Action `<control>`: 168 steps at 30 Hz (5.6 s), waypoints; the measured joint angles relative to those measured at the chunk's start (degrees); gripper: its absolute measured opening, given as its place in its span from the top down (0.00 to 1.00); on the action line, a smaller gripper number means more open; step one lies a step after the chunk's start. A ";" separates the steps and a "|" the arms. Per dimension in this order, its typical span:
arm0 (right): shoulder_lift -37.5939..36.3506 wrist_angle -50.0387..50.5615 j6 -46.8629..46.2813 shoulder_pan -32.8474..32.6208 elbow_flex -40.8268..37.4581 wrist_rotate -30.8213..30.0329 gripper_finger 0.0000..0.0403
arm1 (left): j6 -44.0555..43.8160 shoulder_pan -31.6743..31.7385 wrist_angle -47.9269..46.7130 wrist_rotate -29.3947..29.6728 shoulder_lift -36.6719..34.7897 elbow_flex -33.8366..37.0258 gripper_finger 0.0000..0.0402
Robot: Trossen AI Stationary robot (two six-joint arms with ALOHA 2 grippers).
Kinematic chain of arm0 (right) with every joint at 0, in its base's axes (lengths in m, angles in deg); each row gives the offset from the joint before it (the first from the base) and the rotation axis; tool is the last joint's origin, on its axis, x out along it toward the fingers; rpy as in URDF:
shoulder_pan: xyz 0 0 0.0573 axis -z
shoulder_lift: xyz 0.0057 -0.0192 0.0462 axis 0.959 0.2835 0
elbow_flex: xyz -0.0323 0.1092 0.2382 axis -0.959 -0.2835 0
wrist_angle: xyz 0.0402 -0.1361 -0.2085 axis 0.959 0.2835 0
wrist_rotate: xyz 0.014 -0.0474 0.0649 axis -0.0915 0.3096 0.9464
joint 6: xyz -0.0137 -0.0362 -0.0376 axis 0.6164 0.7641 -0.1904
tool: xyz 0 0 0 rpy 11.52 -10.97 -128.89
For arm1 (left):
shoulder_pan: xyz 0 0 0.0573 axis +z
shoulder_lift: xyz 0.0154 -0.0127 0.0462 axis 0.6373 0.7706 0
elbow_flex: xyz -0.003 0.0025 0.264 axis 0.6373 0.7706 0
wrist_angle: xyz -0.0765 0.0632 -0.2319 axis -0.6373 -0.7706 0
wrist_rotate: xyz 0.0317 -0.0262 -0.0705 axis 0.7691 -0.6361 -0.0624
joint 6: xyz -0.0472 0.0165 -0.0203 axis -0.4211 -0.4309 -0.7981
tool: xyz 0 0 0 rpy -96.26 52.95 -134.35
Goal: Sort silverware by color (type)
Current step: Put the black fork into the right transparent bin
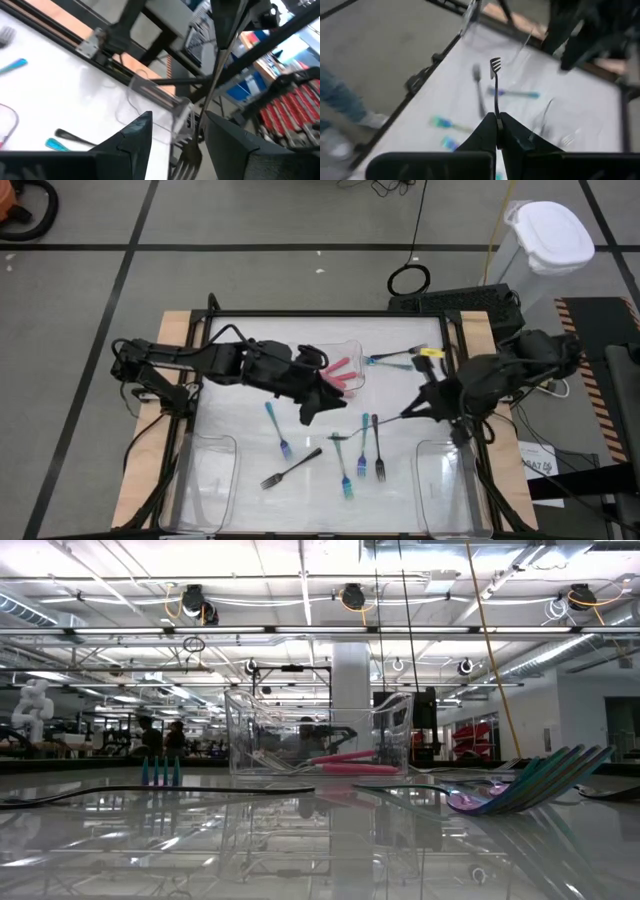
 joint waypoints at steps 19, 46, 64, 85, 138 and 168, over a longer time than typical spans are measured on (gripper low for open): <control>-2.06 18.98 -23.49 -13.82 0.01 18.80 0.99 | -7.56 -1.42 0.26 13.44 0.00 0.00 0.56; -1.88 17.19 -93.58 -21.25 -14.74 31.80 0.98 | -7.45 -3.70 2.08 17.10 3.40 -0.02 0.56; -1.84 -12.07 -134.84 -20.89 -42.23 34.00 0.98 | 0.58 -4.19 1.99 -5.84 2.95 -0.02 0.56; -0.62 -11.43 -135.30 -19.26 -44.43 31.05 0.70 | 3.77 -7.36 -4.29 -10.27 0.15 0.00 0.56; -2.04 -7.56 -24.30 -10.31 -26.68 7.45 0.62 | -33.04 -12.27 -27.24 11.59 12.45 0.00 0.56; -4.94 -8.11 -4.67 -4.31 -26.66 7.32 0.62 | -32.38 -13.63 -34.33 -2.86 25.07 0.00 0.43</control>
